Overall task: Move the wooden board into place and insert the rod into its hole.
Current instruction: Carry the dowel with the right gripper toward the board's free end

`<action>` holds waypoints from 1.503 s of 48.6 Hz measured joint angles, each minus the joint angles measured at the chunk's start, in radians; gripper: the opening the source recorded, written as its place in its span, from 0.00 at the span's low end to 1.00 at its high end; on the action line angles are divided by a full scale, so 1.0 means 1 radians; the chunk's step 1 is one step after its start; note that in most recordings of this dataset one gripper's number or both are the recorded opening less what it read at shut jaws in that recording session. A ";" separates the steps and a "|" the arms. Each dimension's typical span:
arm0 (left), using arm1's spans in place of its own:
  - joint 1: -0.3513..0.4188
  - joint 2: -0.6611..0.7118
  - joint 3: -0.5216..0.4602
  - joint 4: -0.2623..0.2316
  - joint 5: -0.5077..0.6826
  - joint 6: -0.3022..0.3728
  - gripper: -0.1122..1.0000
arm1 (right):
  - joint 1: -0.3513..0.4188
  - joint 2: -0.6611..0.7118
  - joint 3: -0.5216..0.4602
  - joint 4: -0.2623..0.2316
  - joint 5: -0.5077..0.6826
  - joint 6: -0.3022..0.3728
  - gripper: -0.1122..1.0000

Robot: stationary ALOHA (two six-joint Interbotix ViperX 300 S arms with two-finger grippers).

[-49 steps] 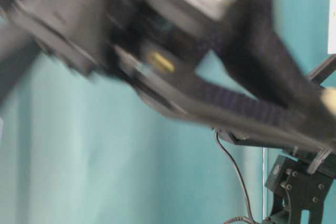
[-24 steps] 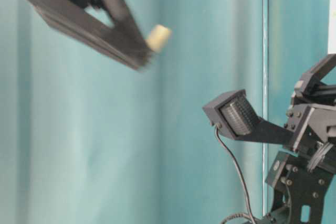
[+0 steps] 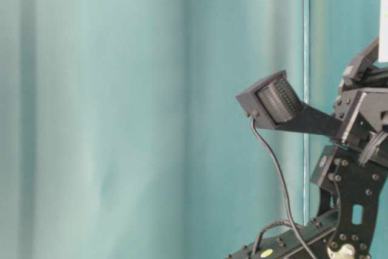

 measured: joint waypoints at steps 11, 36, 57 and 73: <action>-0.008 -0.015 0.003 0.000 0.032 0.000 0.44 | -0.069 -0.170 0.117 0.000 -0.005 0.000 0.18; -0.017 -0.031 -0.006 0.000 0.106 -0.003 0.34 | -0.178 -0.318 0.281 -0.029 -0.147 -0.006 0.18; -0.017 -0.031 -0.011 -0.002 0.109 -0.003 0.34 | -0.267 -0.176 0.399 -0.032 -0.518 -0.014 0.18; -0.018 -0.018 0.002 -0.002 0.055 -0.002 0.34 | -0.307 -0.044 0.456 -0.025 -0.736 -0.052 0.18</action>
